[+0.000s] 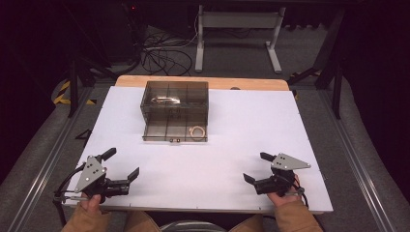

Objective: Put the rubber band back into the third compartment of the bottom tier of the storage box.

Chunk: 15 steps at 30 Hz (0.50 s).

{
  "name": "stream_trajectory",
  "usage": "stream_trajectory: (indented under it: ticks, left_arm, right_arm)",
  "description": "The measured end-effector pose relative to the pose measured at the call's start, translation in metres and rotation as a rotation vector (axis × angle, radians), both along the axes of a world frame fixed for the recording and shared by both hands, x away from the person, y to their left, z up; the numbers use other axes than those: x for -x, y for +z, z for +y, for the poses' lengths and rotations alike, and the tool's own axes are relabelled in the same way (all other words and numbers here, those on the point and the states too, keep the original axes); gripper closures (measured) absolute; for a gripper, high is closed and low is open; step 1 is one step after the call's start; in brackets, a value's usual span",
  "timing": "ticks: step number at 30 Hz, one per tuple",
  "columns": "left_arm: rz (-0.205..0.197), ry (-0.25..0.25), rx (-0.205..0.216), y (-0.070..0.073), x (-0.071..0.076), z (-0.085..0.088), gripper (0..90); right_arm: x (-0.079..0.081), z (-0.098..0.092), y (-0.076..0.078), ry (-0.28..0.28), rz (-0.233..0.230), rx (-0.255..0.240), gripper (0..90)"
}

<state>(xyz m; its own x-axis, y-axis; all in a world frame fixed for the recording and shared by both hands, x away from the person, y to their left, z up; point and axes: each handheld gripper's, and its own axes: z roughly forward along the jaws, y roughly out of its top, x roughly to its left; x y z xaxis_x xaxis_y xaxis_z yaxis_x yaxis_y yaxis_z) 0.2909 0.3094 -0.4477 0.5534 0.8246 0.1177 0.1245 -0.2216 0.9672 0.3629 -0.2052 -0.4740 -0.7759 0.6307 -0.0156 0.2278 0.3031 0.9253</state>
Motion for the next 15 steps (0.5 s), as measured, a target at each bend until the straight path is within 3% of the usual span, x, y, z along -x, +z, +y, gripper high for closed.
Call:
stream_trajectory:
  ticks: [15]
  left_arm:
    - [0.012, -0.009, 0.002, 0.0007, -0.0004, 0.0004, 1.5]
  right_arm:
    - [0.001, -0.0001, 0.0011, -0.001, -0.013, -0.002, 0.0]
